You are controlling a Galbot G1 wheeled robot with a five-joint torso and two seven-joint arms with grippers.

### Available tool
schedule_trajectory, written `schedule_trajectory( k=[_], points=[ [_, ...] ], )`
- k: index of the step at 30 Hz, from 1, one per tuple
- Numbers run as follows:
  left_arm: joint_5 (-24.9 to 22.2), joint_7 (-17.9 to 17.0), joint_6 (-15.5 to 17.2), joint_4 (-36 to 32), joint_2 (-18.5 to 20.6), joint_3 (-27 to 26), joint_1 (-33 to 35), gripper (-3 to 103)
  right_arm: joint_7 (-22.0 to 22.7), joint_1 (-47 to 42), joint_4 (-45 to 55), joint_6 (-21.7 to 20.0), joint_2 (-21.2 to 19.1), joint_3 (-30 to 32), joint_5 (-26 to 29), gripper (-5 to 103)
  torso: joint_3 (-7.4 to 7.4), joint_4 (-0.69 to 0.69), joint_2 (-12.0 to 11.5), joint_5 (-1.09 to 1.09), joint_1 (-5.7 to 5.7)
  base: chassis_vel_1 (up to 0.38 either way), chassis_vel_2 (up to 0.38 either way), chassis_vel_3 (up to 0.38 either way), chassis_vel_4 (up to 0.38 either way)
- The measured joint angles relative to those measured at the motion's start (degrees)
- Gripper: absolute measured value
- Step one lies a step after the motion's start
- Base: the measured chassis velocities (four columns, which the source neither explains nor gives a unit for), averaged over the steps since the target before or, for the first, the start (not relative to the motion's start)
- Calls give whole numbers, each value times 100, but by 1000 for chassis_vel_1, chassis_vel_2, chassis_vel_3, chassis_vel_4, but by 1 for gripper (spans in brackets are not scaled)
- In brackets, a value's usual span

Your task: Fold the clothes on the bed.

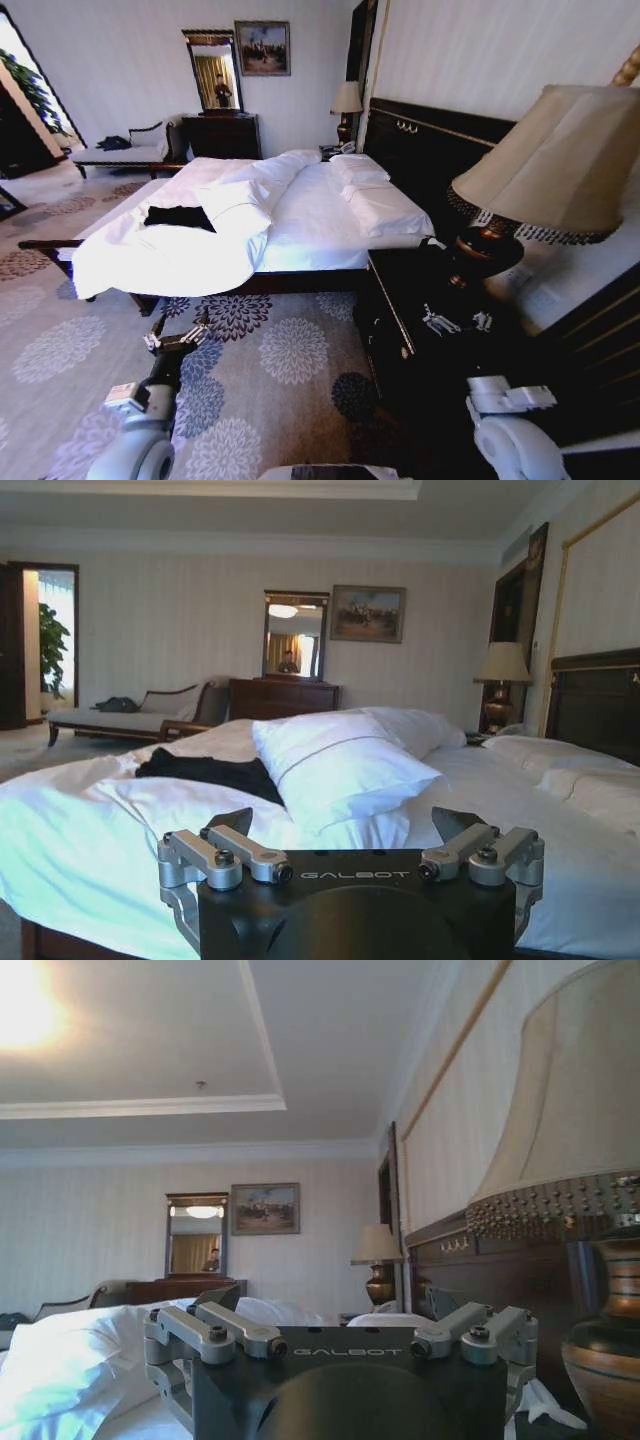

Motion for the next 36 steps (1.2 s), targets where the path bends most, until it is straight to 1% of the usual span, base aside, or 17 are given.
schedule_trajectory(
  k=[1, 5, 10, 11, 14, 15, 16, 17, 18, 19, 21, 22, 23, 25, 30, 33, 36],
  points=[
    [-29, 15, 18, -139, 2, 27, 114, 100, -46, 53, -106, 59, -100, -16, 7, 100, 1, 1, 0, 1, 1, 0, 0, 0, 0],
    [-47, 99, 2, -359, 4, 12, 265, 100, -104, 121, -257, 160, -139, -43, 28, 100, 0, 1, 0, 3, -1, 0, 0, 0, 0],
    [-84, 257, -121, -570, 13, -50, 505, 100, -154, 54, -277, 163, -151, -64, -254, 100, 0, 2, 0, 4, -1, 0, 0, 0, 0],
    [-16, 298, -190, -539, 31, -81, 520, 100, -197, -11, -229, 164, -176, -62, -318, 100, 0, 2, 1, 4, -1, 0, 0, 0, 0],
    [418, 462, -681, -287, 92, -214, 502, 100, -364, -197, -48, 76, -298, 40, -448, 100, 0, 0, 1, -1, -1, 0, 0, 0, 0],
    [418, 462, -681, -287, 92, -214, 502, 100, -364, -197, -48, 76, -298, 40, -448, 100, 0, 0, 1, -1, -1, 0, 0, 0, 0],
    [429, 508, -770, -297, 95, -218, 520, 100, -361, -239, 35, -10, -334, 80, -452, 100, 0, 0, 0, 1, -1, 0, 0, 0, 0],
    [373, 548, -800, -356, 90, -215, 540, 100, -263, -301, 182, -186, -391, 113, -400, 100, 0, 1, 0, 2, -1, 0, 0, 0, 0],
    [332, 559, -802, -407, 76, -207, 541, 100, -155, -348, 289, -335, -440, 132, -345, 100, 0, 0, 0, 2, -1, 0, 0, 0, 0],
    [332, 559, -802, -407, 76, -207, 541, 100, -155, -348, 289, -335, -440, 132, -345, 100, 0, 0, 0, 2, -1, 0, 0, 0, 0],
    [302, 564, -713, -504, 12, -196, 478, 100, 206, -488, 542, -743, -601, 162, -203, 100, -1, 0, 1, 1, -2, 0, 0, 0, 0],
    [306, 534, -643, -523, -10, -200, 452, 100, 353, -523, 589, -810, -664, 158, -175, 100, -1, 0, 1, 0, -2, 0, 0, 0, 0],
    [306, 534, -643, -523, -10, -200, 452, 100, 353, -523, 589, -810, -664, 158, -175, 100, -1, 0, 1, 0, -2, 0, 0, 0, 0],
    [301, 465, -492, -579, -36, -225, 443, 100, 509, -551, 593, -705, -756, 100, -79, 100, 0, 1, 0, 2, -1, 0, 0, 0, 0],
    [293, 367, -334, -697, -99, -271, 511, 100, 403, -529, 494, -459, -796, 60, 15, 100, 0, 1, 1, 2, -1, 0, 0, 0, 0],
    [308, 338, -311, -722, -150, -268, 527, 100, 400, -517, 495, -445, -798, 43, 21, 100, 0, 0, 1, 2, -1, 0, 0, 0, 0],
    [468, 306, -312, -670, -323, -215, 540, 100, 605, -485, 502, -518, -802, -26, 2, 100, -1, 1, 1, 2, -1, 0, 0, 0, 0]
  ],
)
